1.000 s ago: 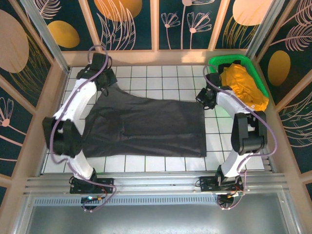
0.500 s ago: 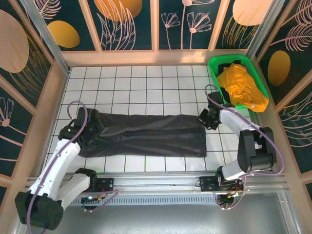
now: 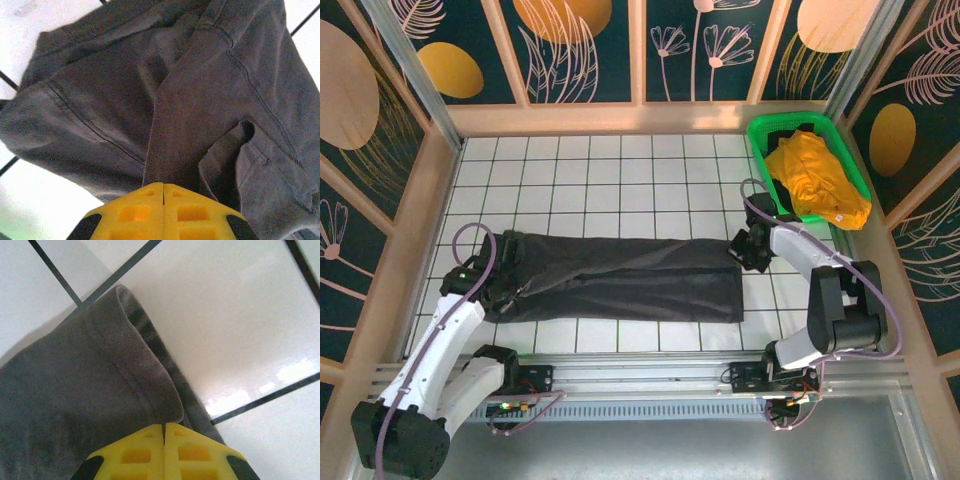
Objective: Fold and stack the t-shirts
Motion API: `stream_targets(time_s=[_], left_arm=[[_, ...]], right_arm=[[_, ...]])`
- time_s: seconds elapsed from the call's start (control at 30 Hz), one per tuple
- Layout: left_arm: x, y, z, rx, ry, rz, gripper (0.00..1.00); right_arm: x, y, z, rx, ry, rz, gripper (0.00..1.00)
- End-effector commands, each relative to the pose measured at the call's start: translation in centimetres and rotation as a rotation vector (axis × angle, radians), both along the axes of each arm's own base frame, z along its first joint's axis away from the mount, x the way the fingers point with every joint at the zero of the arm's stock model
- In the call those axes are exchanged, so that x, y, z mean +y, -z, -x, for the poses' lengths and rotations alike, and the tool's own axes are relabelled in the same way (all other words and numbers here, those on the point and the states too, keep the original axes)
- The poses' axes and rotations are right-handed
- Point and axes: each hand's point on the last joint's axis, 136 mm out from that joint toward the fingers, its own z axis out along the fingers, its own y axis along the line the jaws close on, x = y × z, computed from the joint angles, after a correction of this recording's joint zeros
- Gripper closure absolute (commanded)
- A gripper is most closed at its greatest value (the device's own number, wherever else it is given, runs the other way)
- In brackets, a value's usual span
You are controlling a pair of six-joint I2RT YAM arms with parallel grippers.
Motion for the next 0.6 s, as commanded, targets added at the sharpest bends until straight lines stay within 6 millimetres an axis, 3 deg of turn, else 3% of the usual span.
stream_targets(time_s=[0.0,0.1,0.27,0.43,0.47,0.57], left_arm=[[1.9,-1.1,1.3,0.024,-0.094,-0.064,1.0],[2.3,-1.4,1.5,0.022,-0.111,-0.085,1.0],[1.8,-0.2,1.9,0.047,-0.109,-0.056,1.0],[0.7,2.0,2.0,0.076,-0.094,0.005,1.0],[0.5,2.1,1.9,0.08,-0.089,0.013,0.98],[-0.2,0.7,0.1,0.031,-0.05,0.032,0.64]], right_arm=[[-1.3,-1.9,0.4,-0.025,0.034,0.06,1.0],[-1.4,-2.1,0.9,-0.032,0.035,0.062,1.0],[-1.4,-1.4,2.2,0.002,0.036,0.054,1.0],[-0.8,0.9,4.0,0.085,0.03,0.021,1.0],[-1.0,1.1,4.2,0.099,0.037,0.027,0.96],[-1.7,0.0,3.8,0.059,0.068,0.06,0.71]])
